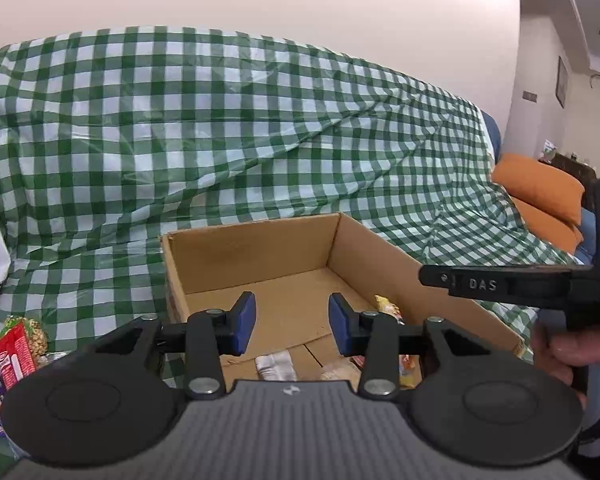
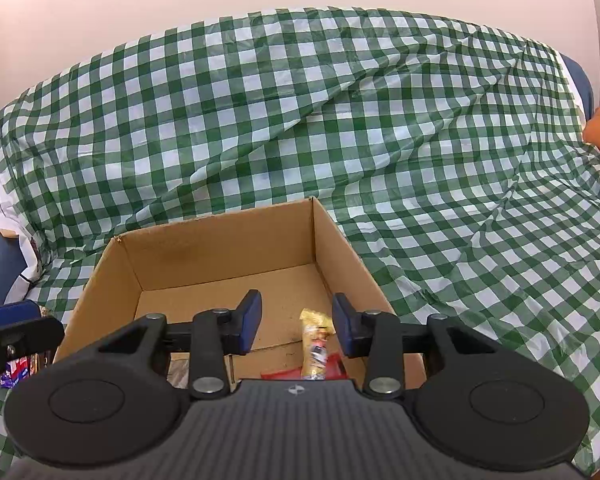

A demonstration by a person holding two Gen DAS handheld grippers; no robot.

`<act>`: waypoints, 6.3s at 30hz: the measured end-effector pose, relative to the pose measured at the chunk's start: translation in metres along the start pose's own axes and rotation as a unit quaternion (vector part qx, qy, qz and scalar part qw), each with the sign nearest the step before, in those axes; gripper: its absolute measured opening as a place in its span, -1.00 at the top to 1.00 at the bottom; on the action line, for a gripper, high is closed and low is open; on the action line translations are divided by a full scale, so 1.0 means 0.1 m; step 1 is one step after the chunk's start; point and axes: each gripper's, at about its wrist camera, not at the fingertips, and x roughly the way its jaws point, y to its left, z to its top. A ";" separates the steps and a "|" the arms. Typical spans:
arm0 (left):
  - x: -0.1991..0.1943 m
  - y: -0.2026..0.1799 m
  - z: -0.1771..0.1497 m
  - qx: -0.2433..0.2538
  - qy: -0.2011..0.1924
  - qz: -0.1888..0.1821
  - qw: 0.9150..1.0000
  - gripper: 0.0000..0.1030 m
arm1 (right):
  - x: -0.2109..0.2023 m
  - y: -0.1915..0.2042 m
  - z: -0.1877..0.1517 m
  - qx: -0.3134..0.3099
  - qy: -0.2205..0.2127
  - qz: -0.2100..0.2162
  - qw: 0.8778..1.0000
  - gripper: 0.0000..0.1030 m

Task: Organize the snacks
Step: 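Carry both snacks over the box and open both tools to release them, then grasp the purple wrapped bar with the left tool while the right tool reaches the pile, then grasp the small red-and-yellow candy packet with the right tool while the left tool holds the purple bar, then lift both held snacks and carry them toward the box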

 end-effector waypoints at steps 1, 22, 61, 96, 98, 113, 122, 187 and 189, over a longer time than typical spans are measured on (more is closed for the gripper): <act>-0.01 0.02 0.00 -0.003 -0.003 0.005 1.000 0.13 | 0.00 0.00 0.00 0.000 0.000 0.000 1.000 0.21; -0.49 0.90 0.36 0.077 -0.011 0.089 0.993 0.72 | -0.05 0.52 0.01 -0.013 -0.040 0.064 0.997 0.27; 0.28 3.02 -0.50 -0.325 0.206 0.257 0.886 0.54 | 0.68 2.94 -1.12 -0.093 0.221 0.227 0.944 0.26; -0.57 2.65 -0.54 -0.335 0.216 0.194 0.896 1.00 | -0.40 2.51 -1.02 -0.179 0.180 0.283 0.925 0.73; -0.57 2.65 -0.61 -0.348 0.237 0.184 0.888 1.00 | -0.50 2.47 -1.07 -0.193 0.174 0.282 0.923 0.73; -0.48 2.83 -0.75 -0.392 0.261 0.202 0.859 0.85 | -0.13 2.41 -1.45 -0.184 0.253 0.243 0.918 0.72; -0.25 2.86 -0.60 -0.355 0.232 0.212 0.881 0.49 | -0.01 2.40 -1.51 -0.184 0.273 0.230 0.916 0.64; 0.04 1.99 -0.96 -0.186 0.379 0.198 0.885 0.60 | -0.05 2.36 -1.53 -0.215 0.266 0.224 0.913 0.64; 0.04 1.99 -0.96 -0.180 0.379 0.200 0.886 0.67 | -0.07 2.35 -1.50 -0.210 0.260 0.225 0.915 0.64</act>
